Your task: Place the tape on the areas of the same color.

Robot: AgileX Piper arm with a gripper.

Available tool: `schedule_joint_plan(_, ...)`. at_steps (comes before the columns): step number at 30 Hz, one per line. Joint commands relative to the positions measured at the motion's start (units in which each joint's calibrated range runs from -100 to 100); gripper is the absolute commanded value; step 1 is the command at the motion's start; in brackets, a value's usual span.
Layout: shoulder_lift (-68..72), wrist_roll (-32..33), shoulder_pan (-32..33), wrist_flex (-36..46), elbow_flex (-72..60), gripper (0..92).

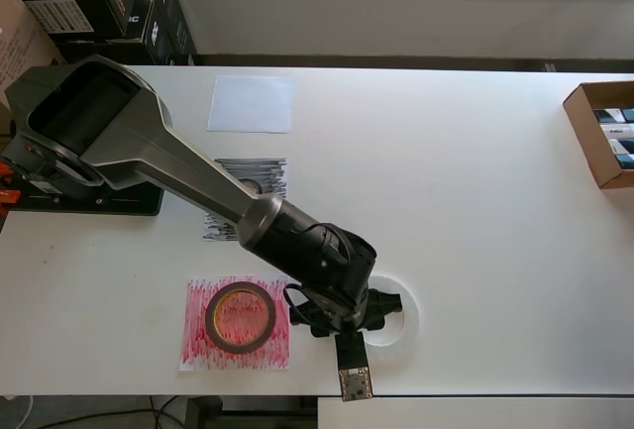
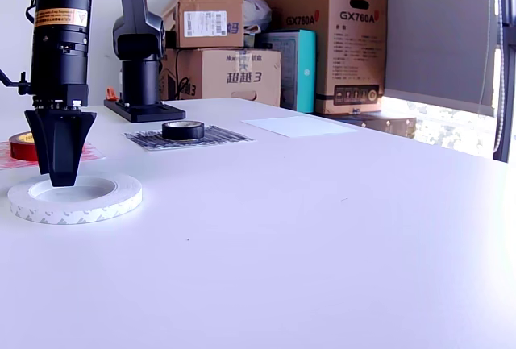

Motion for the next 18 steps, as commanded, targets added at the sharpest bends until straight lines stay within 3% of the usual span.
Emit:
schedule_joint_plan(1, 0.25, 0.08, -0.08, 1.08, 0.81, 63.7)
schedule_joint_plan(8, 0.62, -0.33, -0.08, 1.08, 0.81, 61.1)
schedule_joint_plan(18, 0.62, -0.09, 0.00, 0.99, 0.72, 15.5)
